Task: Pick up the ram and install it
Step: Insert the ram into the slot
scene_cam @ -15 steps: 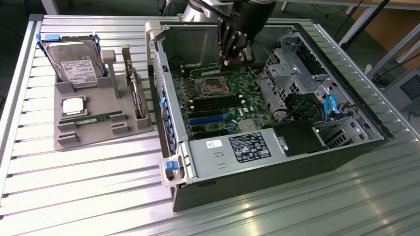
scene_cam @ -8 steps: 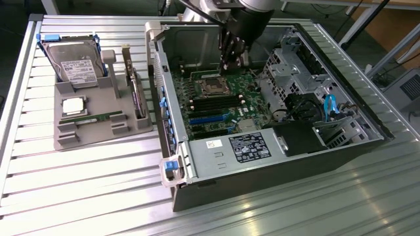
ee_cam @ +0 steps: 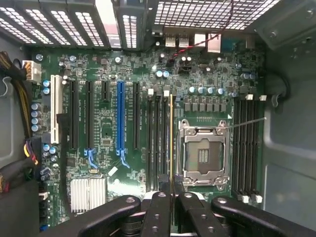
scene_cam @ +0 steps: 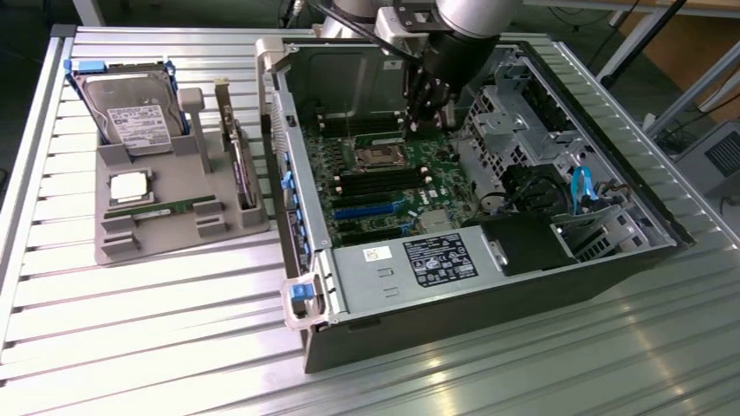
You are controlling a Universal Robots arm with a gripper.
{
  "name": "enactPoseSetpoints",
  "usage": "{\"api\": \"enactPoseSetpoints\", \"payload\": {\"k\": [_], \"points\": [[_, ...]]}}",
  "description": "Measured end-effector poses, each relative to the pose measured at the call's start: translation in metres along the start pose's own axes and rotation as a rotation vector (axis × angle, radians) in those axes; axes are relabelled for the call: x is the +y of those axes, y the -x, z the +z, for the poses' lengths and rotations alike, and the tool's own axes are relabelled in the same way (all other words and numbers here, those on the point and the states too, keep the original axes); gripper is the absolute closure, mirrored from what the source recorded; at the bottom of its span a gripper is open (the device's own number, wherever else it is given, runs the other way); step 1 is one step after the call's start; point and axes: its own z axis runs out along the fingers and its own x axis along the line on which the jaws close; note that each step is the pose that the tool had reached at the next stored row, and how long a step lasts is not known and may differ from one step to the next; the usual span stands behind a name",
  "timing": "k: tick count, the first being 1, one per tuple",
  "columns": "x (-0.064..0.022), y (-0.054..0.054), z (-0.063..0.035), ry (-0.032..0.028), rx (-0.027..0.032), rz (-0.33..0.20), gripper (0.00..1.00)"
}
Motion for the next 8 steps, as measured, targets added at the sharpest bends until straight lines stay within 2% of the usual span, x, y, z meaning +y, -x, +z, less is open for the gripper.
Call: {"api": "enactPoseSetpoints", "payload": {"k": [3, 8], "points": [[-0.0010, -0.013, 0.0054, -0.0006, -0.0002, 0.006, 0.88], [0.0001, -0.020, 0.0143, -0.0020, -0.0006, 0.020, 0.88]]}}
